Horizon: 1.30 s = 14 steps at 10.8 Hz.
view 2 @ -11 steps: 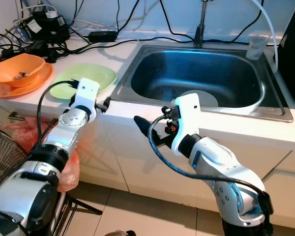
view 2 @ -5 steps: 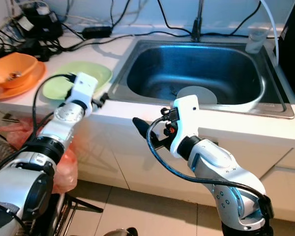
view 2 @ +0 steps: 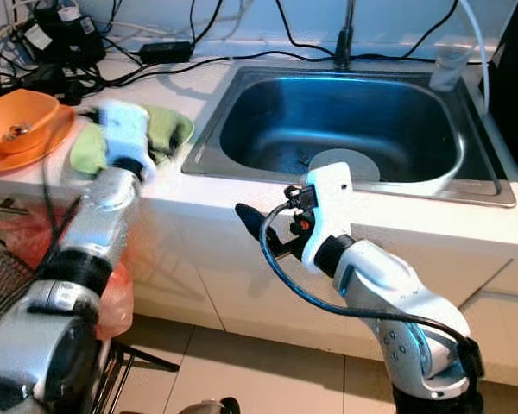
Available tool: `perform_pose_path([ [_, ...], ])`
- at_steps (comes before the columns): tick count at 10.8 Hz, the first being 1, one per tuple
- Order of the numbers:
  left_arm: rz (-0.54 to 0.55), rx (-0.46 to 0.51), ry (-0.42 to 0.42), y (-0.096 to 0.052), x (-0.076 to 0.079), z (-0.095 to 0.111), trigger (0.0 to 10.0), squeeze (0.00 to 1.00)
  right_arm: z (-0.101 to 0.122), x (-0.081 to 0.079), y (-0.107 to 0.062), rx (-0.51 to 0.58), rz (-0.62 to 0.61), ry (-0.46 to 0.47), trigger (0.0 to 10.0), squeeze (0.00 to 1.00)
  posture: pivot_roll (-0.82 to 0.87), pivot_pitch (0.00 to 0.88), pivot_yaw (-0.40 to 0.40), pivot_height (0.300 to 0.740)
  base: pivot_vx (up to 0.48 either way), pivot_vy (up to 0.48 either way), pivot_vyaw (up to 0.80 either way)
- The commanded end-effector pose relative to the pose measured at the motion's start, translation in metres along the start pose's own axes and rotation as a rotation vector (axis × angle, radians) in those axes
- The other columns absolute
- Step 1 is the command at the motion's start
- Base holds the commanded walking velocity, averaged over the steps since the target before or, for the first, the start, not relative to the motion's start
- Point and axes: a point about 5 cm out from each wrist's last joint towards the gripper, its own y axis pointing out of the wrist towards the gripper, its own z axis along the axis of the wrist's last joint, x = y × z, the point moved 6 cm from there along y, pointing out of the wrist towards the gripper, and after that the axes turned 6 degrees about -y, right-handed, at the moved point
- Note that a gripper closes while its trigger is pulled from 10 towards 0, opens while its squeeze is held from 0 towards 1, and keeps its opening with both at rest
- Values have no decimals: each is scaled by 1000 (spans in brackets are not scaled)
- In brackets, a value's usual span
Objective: Kitchen organization
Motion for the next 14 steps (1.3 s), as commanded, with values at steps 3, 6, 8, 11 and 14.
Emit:
perform_pose_path([
  [3, 12, 126, -96, -11, 2, 34, 10000, 0, 7, 4, 2, 31, -9, -17, 10000, 0, -77, 26, 62, 740, 130, 0, 0],
  [6, 4, 196, -111, -11, 7, 66, 10000, 0, 8, 5, 4, 30, -1, -35, 10000, 0, -76, 19, 60, 740, 447, 0, 0],
  [8, 13, 195, -120, -12, 3, 74, 10000, 0, 8, 6, 4, 33, -3, -41, 10000, 0, -75, 17, 60, 740, 450, 0, 0],
  [11, 18, 183, -125, -12, 2, 75, 10000, 0, 6, 7, 4, 29, -9, -42, 10000, 0, -78, 19, 63, 740, 440, 0, 0],
  [14, 15, 178, -135, -13, 4, 76, 10000, 0, 5, 8, 4, 26, -11, -42, 10000, 0, -77, 21, 64, 740, 144, 0, 0],
])
